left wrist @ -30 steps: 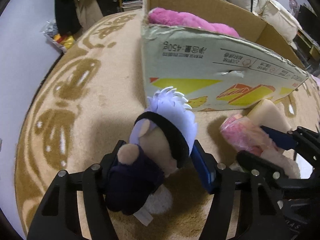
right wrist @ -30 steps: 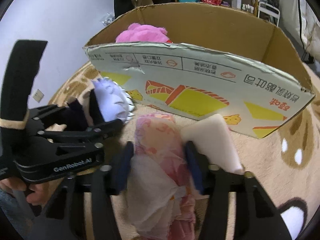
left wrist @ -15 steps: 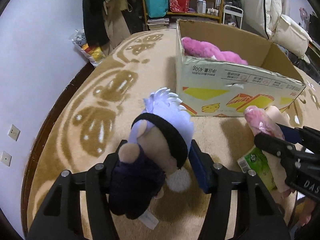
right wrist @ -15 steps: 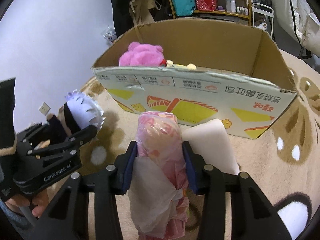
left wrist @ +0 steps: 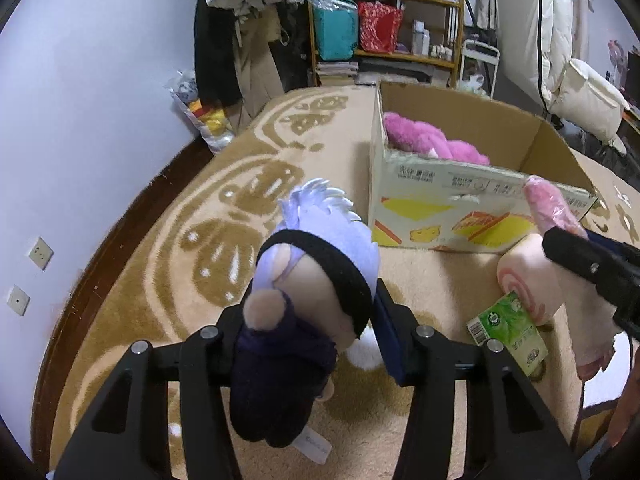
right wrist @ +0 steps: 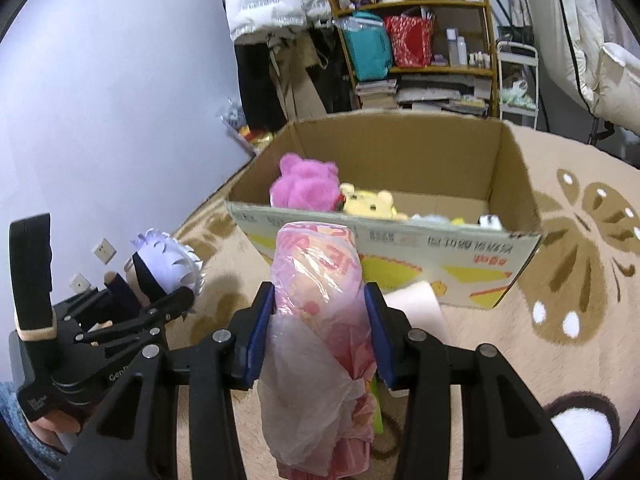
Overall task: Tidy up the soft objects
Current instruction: 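Lift the doll with the left tool while the right tool carries the wrapped item over the box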
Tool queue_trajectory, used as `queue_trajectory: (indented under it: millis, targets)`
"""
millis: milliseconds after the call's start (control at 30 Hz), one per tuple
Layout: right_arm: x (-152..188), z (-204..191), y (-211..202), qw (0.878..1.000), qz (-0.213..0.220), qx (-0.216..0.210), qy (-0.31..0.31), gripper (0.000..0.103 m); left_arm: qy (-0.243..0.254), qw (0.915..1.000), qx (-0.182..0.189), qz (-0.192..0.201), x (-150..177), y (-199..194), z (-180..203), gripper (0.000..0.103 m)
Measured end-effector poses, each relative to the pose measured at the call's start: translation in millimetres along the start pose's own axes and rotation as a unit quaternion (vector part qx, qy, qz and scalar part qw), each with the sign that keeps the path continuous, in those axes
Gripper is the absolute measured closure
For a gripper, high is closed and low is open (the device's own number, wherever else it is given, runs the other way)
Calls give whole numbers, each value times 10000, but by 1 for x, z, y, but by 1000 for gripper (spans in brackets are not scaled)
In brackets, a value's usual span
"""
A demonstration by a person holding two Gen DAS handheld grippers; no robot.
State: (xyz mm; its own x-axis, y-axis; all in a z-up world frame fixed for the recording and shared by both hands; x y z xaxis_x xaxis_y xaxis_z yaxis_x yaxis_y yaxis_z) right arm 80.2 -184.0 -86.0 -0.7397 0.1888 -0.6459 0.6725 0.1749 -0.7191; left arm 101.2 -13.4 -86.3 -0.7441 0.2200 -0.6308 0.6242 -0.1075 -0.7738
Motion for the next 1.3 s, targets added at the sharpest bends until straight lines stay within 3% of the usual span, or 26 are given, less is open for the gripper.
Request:
queue_trajectory:
  millis: [567,967,1300]
  targets:
    - [-35,-5,-56,9942,967,448,-140,56,338,9943,-297,962,-14,-56,11,53]
    - [-50,9,-69,9907,1185,662,-114,56,267,9881,-402,1458,-48,-67,6,52]
    - [-73,21,-61,9897,1136,837,-247,56,468,9844,-360,1657,-87,-55,27,52]
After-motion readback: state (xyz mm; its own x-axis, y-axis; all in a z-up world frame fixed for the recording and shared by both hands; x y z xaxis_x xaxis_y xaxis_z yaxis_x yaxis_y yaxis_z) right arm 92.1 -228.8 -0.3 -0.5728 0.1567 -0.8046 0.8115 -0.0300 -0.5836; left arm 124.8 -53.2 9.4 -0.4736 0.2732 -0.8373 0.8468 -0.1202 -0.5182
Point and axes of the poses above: each gripper's, at about its wrist camera, not at the fingertips, and y roughly the way its jaws point, z to its right, x to its underside, the point moved 2 cm from there along y, roughly the way its jaws point, and after that the axes turned 3 degrees about -z, right-handed, at the moved point
